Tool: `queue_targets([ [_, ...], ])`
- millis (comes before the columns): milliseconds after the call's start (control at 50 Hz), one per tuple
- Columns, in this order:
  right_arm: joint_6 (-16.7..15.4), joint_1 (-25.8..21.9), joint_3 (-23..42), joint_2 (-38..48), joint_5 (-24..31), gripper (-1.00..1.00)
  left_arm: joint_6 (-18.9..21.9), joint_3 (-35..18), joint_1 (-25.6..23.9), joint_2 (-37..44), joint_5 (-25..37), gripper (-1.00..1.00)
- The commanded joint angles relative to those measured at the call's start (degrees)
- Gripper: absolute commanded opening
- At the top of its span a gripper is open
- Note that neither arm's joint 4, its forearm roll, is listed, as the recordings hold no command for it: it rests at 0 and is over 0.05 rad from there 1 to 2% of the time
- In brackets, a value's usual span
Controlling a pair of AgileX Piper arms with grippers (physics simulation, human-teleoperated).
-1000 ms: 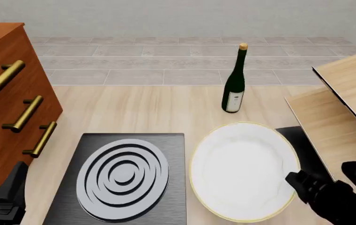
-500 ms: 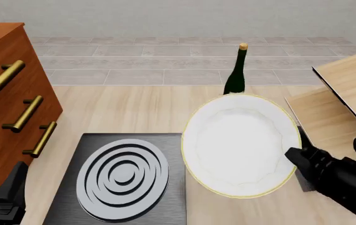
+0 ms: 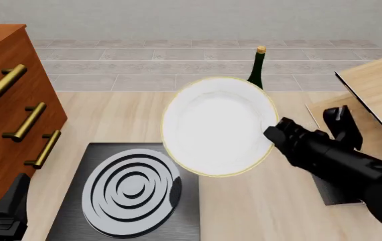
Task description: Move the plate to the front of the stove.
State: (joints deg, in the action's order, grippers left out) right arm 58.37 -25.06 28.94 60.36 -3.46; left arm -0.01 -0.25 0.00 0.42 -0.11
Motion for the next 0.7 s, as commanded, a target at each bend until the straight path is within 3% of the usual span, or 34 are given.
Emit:
queue_targets([
  [20, 3.94, -5.08, 5.39, 11.05, -8.01, -1.0, 0.0, 0.0, 0.0, 0.02, 0.0, 1.0],
  [220, 6.56, -9.34, 12.39, 18.63, -11.06, -1.0, 0.01, 0.0, 0.0, -0.01, 0.0, 1.0],
  [360, 11.07, -11.4, 16.01, 24.1, -15.67, -1.0, 0.0, 0.0, 0.0, 0.0, 0.0, 1.0],
  [700, 13.67, -12.19, 30.65, 37.57, -14.44, -1.0, 0.0, 0.0, -0.01, 0.01, 0.0, 1.0],
])
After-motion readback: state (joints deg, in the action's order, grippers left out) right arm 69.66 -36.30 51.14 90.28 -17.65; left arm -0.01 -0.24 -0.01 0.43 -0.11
